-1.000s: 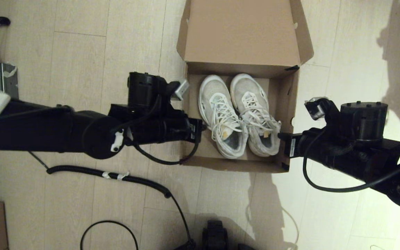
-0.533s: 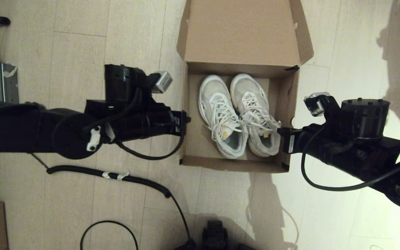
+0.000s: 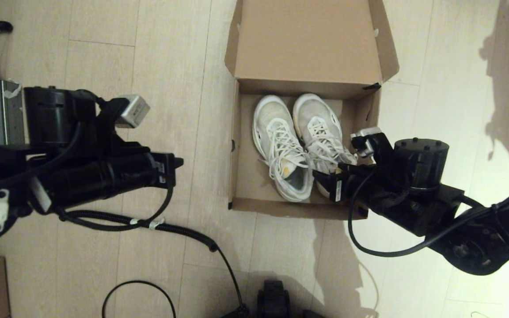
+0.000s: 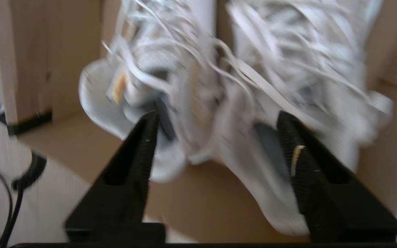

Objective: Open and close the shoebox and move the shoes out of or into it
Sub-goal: Put the shoes out of the shoe box

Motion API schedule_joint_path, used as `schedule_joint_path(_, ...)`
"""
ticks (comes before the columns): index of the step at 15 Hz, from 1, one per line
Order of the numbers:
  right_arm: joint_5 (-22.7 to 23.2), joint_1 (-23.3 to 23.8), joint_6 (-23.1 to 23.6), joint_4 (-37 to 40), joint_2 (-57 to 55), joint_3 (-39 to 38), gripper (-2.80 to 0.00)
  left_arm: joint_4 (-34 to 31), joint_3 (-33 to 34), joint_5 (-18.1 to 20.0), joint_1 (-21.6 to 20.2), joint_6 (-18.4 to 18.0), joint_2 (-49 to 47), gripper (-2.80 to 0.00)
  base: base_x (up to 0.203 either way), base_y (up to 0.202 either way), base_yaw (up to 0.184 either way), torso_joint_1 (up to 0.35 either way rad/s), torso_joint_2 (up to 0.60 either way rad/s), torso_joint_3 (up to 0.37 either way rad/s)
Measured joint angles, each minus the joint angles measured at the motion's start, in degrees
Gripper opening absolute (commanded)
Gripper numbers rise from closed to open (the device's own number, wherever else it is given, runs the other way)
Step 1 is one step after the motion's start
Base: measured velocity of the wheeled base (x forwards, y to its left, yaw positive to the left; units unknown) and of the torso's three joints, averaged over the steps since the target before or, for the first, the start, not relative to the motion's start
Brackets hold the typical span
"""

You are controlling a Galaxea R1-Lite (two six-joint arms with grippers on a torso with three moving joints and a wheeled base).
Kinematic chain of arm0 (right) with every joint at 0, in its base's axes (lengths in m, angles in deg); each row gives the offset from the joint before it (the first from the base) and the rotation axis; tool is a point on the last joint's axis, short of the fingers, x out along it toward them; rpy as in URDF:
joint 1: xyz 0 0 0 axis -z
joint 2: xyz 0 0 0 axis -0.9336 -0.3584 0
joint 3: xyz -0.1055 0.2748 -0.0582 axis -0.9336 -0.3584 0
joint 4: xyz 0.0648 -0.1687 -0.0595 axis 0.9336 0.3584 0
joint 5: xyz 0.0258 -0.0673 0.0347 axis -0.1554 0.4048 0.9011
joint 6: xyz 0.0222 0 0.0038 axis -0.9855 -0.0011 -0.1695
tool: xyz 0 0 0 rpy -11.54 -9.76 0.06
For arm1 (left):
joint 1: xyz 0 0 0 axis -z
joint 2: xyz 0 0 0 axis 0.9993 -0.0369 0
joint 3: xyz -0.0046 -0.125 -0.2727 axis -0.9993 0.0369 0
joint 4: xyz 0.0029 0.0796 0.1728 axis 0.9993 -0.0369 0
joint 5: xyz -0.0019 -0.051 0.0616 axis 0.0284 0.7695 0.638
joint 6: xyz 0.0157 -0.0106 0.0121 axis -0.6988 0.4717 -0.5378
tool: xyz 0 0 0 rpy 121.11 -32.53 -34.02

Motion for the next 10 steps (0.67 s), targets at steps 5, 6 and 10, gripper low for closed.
schedule_joint_path(5,-4.32,-1.13,5.06,-9.32,-8.47,1.73,0.0,0.06,4.55,-0.07,-1.93,-0.12,5.17,-2.8,0.0,0.0,0.0,0.0,0.0,0.0)
schedule_joint_path(6,-5.27,-1.28,5.28,-10.5,-9.85,2.54,0.0,0.02,5.17,-0.07,-1.96,-0.07,5.88,-2.8,0.0,0.0,0.0,0.0,0.0,0.0)
schedule_joint_path(10,-7.99,-2.4,5.59,-10.96,-14.23,7.06,-2.8,0.02,6.8,0.09,-2.68,0.04,8.05,-2.8,0.0,0.0,0.0,0.0,0.0,0.0)
